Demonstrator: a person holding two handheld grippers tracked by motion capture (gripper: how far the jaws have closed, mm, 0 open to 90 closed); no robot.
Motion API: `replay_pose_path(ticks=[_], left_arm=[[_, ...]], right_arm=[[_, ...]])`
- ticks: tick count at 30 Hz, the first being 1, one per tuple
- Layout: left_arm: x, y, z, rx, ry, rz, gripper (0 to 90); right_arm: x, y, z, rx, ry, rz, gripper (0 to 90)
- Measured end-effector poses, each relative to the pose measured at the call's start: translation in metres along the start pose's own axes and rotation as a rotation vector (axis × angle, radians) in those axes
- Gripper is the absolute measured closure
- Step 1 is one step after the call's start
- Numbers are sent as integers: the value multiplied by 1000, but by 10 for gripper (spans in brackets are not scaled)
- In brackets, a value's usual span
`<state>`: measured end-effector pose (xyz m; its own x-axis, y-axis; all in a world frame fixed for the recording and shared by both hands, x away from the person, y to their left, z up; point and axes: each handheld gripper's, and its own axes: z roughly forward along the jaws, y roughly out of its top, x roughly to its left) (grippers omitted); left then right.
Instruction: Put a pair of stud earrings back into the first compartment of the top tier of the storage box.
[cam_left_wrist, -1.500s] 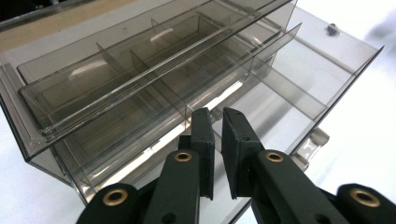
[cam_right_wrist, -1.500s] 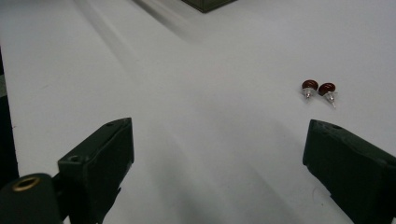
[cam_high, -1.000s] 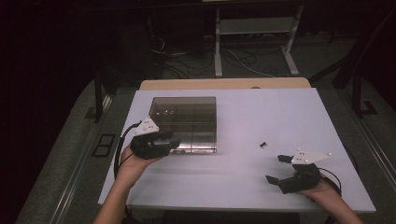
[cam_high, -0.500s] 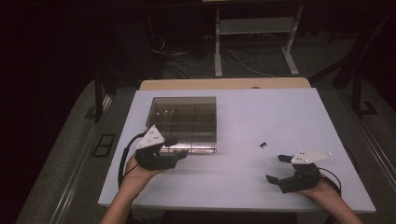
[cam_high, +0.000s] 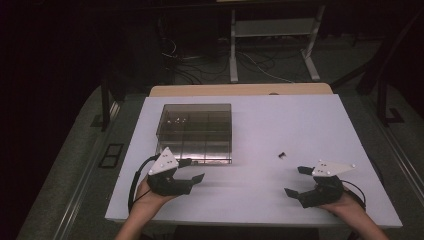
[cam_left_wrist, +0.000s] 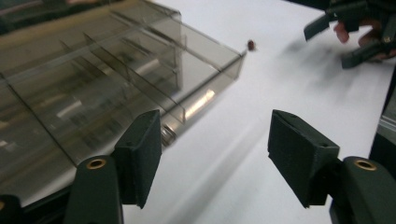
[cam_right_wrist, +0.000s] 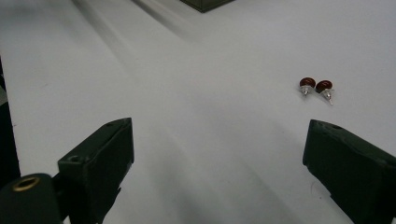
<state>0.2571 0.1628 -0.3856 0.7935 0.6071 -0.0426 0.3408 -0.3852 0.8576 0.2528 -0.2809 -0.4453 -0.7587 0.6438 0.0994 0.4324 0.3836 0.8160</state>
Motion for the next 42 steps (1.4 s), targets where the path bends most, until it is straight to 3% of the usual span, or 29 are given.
replay_pose_path(ticks=[13, 19, 22, 32, 42], left_arm=[[0, -22, 14, 68, -41, -1, 249], [2, -32, 24, 106, -41, -4, 177], [3, -35, 27, 110, -41, 17, 150], [6, -41, 32, 107, -33, 7, 22], [5, -42, 36, 113, -34, -3, 0]], right_arm=[[0, 0, 0, 3, -1, -3, 82], [1, 0, 0, 3, 0, -5, 82], [1, 0, 0, 4, 1, -5, 82], [1, 1, 1, 22, 12, 7, 82], [0, 16, 4, 74, 5, 43, 82]])
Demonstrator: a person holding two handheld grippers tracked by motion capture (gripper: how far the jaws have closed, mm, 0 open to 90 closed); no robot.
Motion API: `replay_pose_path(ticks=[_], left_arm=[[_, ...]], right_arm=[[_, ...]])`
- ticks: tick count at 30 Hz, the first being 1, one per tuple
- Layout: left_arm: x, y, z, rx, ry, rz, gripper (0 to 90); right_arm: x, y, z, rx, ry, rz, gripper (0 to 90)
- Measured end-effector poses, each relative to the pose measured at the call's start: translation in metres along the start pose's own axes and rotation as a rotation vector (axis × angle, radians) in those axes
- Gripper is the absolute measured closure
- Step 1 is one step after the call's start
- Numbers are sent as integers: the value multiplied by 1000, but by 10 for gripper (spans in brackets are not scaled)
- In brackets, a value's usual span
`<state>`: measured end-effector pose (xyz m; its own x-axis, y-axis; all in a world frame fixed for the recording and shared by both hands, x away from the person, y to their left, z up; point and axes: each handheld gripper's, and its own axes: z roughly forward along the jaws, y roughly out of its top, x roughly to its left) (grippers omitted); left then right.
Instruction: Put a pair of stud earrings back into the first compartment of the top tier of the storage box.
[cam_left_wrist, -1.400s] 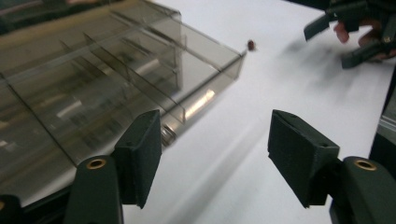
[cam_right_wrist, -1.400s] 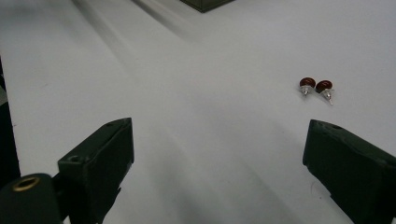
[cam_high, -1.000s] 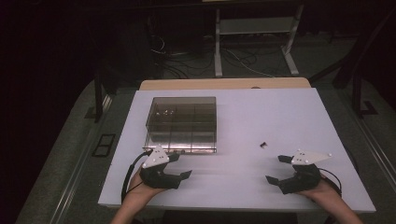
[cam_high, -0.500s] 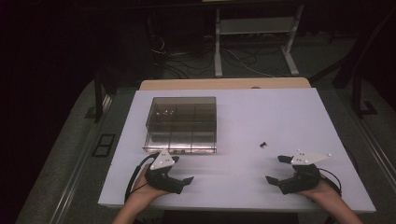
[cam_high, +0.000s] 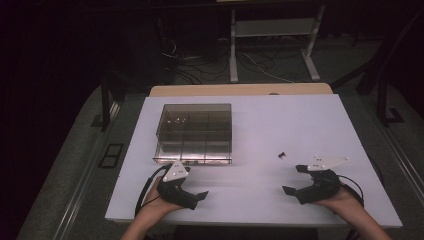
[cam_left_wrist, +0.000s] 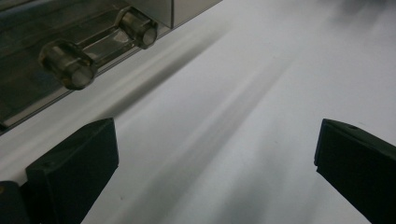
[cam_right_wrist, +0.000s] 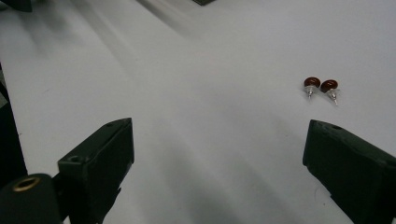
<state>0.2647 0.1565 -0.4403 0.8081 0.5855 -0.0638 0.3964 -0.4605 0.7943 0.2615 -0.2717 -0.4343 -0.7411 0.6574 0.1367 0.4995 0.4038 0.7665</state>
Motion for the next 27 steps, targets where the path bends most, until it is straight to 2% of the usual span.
replay_pose_path(ticks=[3, 5, 18, 19, 20, 27], left_arm=[[0, 0, -1, -6, 6, 8, 0], [0, 0, -2, -11, 8, 4, 0], [-1, 0, -1, -13, -2, 9, 0], [0, 0, -1, -12, -5, 11, 0], [0, 0, -2, -15, -7, 10, 0], [0, -1, -2, -23, -4, 5, 0]], right_arm=[[-4, 2, 3, 23, -6, -1, 81], [-9, 6, 4, 27, 7, 13, 82], [-33, 36, 17, 29, -13, 30, 83], [-34, 38, 17, 33, -13, 34, 90], [-37, 41, 18, 39, -7, 34, 136], [-49, 60, 23, 30, -17, 32, 137]])
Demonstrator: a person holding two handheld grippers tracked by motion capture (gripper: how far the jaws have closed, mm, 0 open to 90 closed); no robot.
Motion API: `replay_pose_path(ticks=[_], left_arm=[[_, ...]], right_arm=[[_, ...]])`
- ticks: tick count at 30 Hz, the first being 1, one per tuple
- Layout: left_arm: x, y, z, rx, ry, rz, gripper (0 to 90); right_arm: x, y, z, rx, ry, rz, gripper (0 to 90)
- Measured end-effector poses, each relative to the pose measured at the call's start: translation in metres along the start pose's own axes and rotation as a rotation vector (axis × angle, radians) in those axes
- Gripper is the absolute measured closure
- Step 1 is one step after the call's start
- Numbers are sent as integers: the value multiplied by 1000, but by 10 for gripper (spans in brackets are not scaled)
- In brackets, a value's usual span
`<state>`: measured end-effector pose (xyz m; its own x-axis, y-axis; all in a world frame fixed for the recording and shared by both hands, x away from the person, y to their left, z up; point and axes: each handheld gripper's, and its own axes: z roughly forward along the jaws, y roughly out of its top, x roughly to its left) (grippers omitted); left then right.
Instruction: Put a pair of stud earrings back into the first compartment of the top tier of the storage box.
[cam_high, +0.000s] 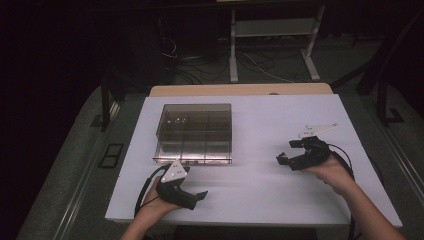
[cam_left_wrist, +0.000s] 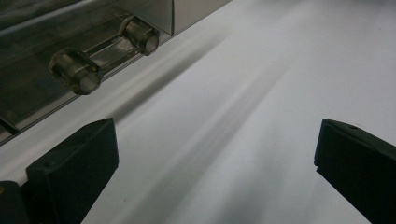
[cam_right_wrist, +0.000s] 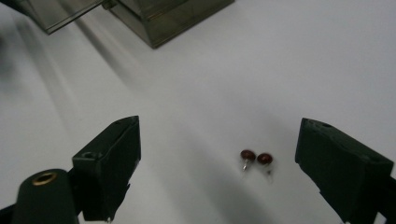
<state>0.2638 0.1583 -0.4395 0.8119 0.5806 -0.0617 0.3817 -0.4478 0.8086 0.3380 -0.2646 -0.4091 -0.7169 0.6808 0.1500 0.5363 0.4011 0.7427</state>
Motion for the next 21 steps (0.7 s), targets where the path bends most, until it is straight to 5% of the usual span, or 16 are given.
replay_pose_path(ticks=[14, 21], left_arm=[[-2, 2, -2, -17, -9, 0, 0], [-1, 1, -2, -13, -2, 7, 0]], right_arm=[[-22, 19, 15, -16, -37, 1, 182], [-26, 17, 15, -9, -38, 1, 323]])
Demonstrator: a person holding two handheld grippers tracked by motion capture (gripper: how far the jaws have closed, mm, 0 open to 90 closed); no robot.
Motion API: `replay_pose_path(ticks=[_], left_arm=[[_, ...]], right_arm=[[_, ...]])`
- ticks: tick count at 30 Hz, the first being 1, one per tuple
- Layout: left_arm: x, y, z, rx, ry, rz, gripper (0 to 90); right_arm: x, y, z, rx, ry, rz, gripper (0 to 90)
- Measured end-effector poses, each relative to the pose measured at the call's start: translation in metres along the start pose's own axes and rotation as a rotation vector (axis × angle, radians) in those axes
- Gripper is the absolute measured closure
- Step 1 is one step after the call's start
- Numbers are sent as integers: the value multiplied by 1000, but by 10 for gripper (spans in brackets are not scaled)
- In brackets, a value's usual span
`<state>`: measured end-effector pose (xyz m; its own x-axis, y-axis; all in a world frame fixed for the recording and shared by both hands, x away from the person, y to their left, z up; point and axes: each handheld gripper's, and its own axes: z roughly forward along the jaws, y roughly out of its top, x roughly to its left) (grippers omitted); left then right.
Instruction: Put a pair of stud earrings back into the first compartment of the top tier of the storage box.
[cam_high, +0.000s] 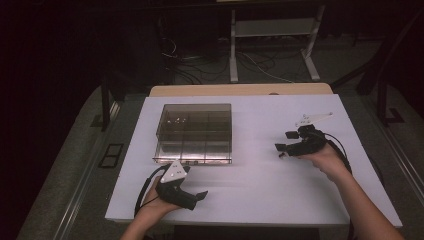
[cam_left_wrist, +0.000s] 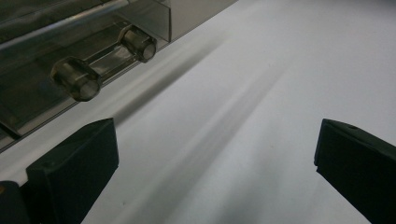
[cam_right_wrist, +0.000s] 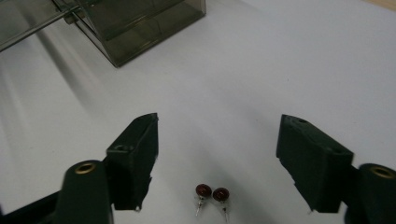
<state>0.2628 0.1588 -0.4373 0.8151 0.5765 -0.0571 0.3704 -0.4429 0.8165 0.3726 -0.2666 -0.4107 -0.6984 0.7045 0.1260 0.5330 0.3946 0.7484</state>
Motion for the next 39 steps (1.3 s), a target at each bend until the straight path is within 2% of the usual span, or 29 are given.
replay_pose_path(ticks=[8, 13, 30, 39], left_arm=[[0, 0, -1, -1, 3, -2, 0], [0, 0, 0, 4, -3, 6, 0], [0, -1, 0, 10, -6, 10, 0], [-1, -1, 0, 11, -8, 5, 0]], right_arm=[[-2, -4, 5, 49, -34, -22, 549], [-4, -7, 7, 72, -17, -22, 634], [-10, -19, 15, 139, 13, -23, 726], [-11, -20, 18, 148, 12, -24, 748]])
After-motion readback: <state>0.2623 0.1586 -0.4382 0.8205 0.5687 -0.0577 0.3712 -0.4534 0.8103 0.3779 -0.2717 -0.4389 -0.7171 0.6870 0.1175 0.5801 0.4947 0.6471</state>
